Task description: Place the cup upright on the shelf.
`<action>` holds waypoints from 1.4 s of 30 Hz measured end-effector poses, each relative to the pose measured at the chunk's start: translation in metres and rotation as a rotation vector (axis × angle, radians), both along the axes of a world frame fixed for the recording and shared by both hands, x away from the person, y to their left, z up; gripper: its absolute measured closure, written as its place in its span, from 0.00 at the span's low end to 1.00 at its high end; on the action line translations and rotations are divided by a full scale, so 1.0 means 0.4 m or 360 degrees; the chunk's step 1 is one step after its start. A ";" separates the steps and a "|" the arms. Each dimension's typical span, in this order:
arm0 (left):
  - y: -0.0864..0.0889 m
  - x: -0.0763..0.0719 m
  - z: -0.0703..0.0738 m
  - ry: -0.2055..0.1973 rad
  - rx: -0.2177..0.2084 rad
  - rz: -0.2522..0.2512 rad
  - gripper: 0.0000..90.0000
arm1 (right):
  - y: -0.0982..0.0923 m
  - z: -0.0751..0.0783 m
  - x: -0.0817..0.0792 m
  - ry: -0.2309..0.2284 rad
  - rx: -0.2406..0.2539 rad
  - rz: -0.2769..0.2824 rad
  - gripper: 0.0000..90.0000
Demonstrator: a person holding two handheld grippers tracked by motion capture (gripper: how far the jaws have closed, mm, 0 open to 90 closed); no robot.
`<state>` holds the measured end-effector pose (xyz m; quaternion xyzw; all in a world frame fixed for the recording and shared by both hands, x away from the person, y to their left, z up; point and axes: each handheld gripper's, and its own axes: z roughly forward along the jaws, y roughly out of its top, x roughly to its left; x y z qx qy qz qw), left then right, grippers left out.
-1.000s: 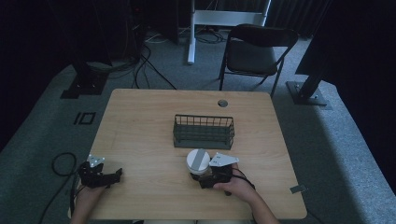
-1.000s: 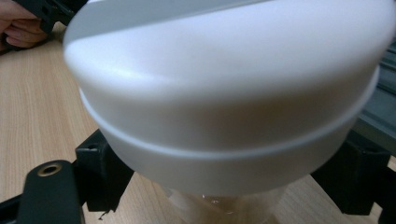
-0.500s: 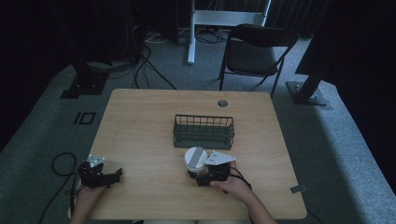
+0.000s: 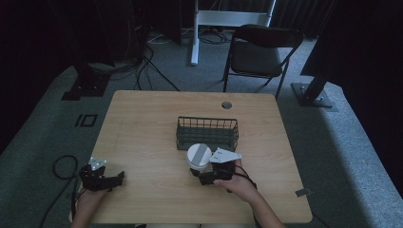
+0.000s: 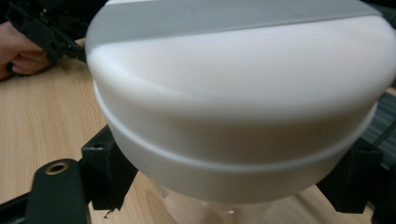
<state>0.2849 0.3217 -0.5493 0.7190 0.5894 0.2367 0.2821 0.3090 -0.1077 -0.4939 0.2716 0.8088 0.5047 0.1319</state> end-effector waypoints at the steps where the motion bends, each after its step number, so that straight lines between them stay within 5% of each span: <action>1: 0.000 0.000 0.000 0.0000 0.0000 0.0000 0.00 | 0.000 0.006 0.001 -0.0003 0.0012 -0.0013 0.20; 17: 0.000 0.000 0.000 -0.0001 -0.0001 0.0001 0.00 | 0.008 0.116 0.018 -0.0123 0.0094 -0.0056 0.20; 35: 0.000 0.000 0.000 -0.0001 0.0001 0.0000 0.00 | -0.043 0.202 0.113 -0.0221 0.0178 -0.0454 0.20; 42: 0.000 0.000 0.000 0.0000 0.0000 0.0000 0.00 | -0.073 0.201 0.166 -0.0221 0.0162 -0.0625 0.20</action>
